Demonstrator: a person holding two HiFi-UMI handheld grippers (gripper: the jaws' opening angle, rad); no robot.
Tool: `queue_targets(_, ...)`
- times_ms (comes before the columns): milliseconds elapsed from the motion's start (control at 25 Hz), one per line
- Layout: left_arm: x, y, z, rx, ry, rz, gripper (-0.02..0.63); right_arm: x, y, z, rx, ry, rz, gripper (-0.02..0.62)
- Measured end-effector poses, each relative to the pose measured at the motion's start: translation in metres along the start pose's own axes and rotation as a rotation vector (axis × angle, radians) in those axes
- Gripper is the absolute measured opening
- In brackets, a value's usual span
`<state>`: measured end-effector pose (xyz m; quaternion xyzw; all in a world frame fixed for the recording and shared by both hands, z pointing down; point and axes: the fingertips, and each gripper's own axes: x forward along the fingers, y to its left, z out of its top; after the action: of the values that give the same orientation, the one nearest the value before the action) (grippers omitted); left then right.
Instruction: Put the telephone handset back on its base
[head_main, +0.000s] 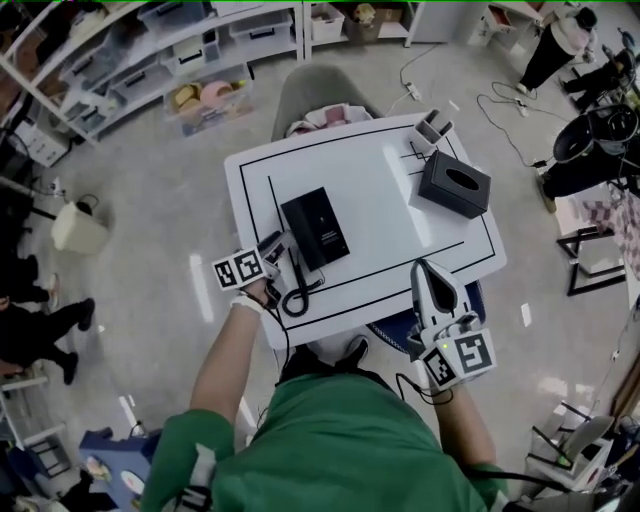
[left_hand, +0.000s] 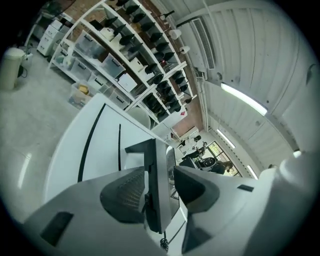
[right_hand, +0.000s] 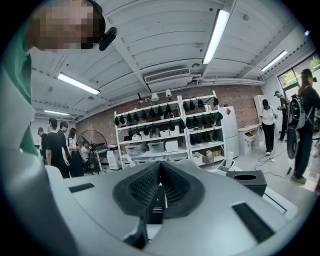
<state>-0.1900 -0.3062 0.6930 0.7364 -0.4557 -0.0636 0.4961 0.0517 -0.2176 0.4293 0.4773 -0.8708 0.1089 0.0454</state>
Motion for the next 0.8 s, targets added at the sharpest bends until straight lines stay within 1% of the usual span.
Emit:
queue_targets(80, -0.015, -0.014, 0.015, 0.044, -0.04, 0.015, 0.184, 0.001, -0.001, 0.006, -0.003, -0.016, 0.001, 0.023)
queue_targets(200, -0.04, -0.047, 0.04, 0.159, -0.11, 0.025, 0.183, 0.0, -0.002, 0.016, -0.01, -0.043, 0.003, 0.023)
queue_targets(280, -0.054, -0.083, 0.06, 0.252, -0.168, -0.003, 0.183, 0.001, -0.005, 0.025, -0.021, -0.067, 0.004, 0.023)
queue_targets(360, -0.066, -0.126, 0.076, 0.352, -0.221, -0.053, 0.183, 0.004, -0.008, 0.035, -0.033, -0.093, 0.005, 0.023)
queue_targets(480, -0.088, -0.188, 0.087, 0.52, -0.281, -0.098, 0.179, 0.004, -0.01, 0.047, -0.053, -0.121, 0.005, 0.023)
queue_targets(560, -0.104, -0.225, 0.089, 0.648, -0.316, -0.107, 0.154, 0.002, -0.01, 0.056, -0.073, -0.14, 0.0, 0.023)
queue_targets(600, -0.111, -0.24, 0.089, 0.71, -0.332, -0.106, 0.13, 0.001, -0.01, 0.062, -0.082, -0.152, -0.005, 0.023)
queue_targets(680, -0.125, -0.266, 0.091, 0.806, -0.359, -0.092, 0.084, -0.001, -0.009, 0.076, -0.097, -0.181, -0.011, 0.023)
queue_targets(720, -0.131, -0.276, 0.091, 0.834, -0.367, -0.083, 0.073, -0.002, -0.009, 0.083, -0.102, -0.194, -0.012, 0.023)
queue_targets(800, -0.141, -0.289, 0.088, 0.853, -0.368, -0.073, 0.055, -0.007, -0.006, 0.092, -0.105, -0.215, -0.005, 0.023)
